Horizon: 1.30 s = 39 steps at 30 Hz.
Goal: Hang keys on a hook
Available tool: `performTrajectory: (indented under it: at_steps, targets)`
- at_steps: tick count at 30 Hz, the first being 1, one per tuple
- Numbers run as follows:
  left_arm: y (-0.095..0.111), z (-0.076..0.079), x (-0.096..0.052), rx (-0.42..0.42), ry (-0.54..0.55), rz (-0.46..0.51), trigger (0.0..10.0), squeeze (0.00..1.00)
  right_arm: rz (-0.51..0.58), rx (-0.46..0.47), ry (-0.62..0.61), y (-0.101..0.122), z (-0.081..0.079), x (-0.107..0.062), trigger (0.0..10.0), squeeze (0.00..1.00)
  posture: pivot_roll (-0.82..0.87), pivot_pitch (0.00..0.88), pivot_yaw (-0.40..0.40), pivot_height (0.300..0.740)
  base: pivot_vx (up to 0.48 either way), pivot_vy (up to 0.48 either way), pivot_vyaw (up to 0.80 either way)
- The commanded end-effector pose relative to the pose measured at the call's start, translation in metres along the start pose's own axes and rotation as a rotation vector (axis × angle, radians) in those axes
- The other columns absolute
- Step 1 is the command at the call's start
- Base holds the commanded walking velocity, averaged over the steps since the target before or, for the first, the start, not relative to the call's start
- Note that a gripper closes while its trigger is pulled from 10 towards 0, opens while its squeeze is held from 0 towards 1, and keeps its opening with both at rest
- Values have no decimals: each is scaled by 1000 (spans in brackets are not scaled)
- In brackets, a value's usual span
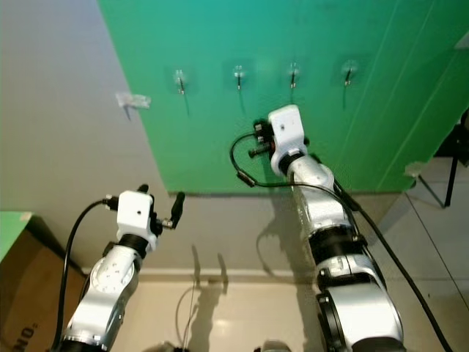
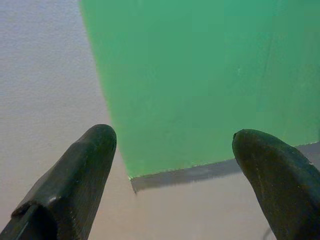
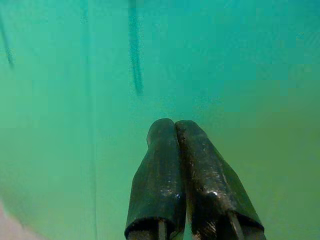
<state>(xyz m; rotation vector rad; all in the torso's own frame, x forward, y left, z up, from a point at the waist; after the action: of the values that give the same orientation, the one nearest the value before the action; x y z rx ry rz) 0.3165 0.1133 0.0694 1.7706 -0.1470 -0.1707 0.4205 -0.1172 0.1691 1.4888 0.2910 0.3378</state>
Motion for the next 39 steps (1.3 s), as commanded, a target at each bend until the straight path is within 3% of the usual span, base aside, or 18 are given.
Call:
performTrajectory:
  at_steps: [1,7,18,25,29,35,37,39]
  targets:
    - [3,-1,0,-5,4,6,10000,0,31,-15,5,14,-1,3,0,318,-180,0,63,740,0,0,0]
    - [2,-1,-1,-6,6,1,10000,0,85,-31,40,35,-10,7,0,333,-175,0,59,740,0,0,0]
    - [1,1,-1,-7,-3,-4,10000,0,126,-17,71,50,-16,4,0,322,-178,0,62,740,0,0,0]
    - [0,1,-1,-5,-11,-5,10000,0,118,-54,5,47,-9,-1,0,333,-184,0,65,740,0,0,0]
    - [-1,2,0,-3,-18,-10,10000,0,103,-42,12,39,-14,-9,0,325,-189,0,69,740,0,0,0]
    - [0,3,4,4,-45,-13,10000,0,99,134,142,58,-14,-22,0,259,-205,0,80,740,0,0,0]
    - [0,3,5,5,-49,-13,10000,0,97,199,223,69,-12,-28,0,157,-211,0,82,740,0,0,0]
    - [0,3,6,6,-52,-12,10000,0,105,239,256,77,-8,-31,0,133,-213,0,84,740,0,0,0]
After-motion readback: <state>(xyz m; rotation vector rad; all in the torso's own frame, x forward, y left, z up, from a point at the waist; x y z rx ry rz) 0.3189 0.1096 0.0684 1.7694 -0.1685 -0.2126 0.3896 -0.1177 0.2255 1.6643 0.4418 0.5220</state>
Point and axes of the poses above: a point about 5 cm out from each wrist's last joint towards the gripper, its own x axis pointing out of the wrist towards the gripper, its own y axis along the axis of the wrist's last joint, z = x × y, the point moved 5 cm from there along x, pointing out of the wrist towards the gripper, and after that the axes turned 7 degrees about x, right-handed, at the moved point
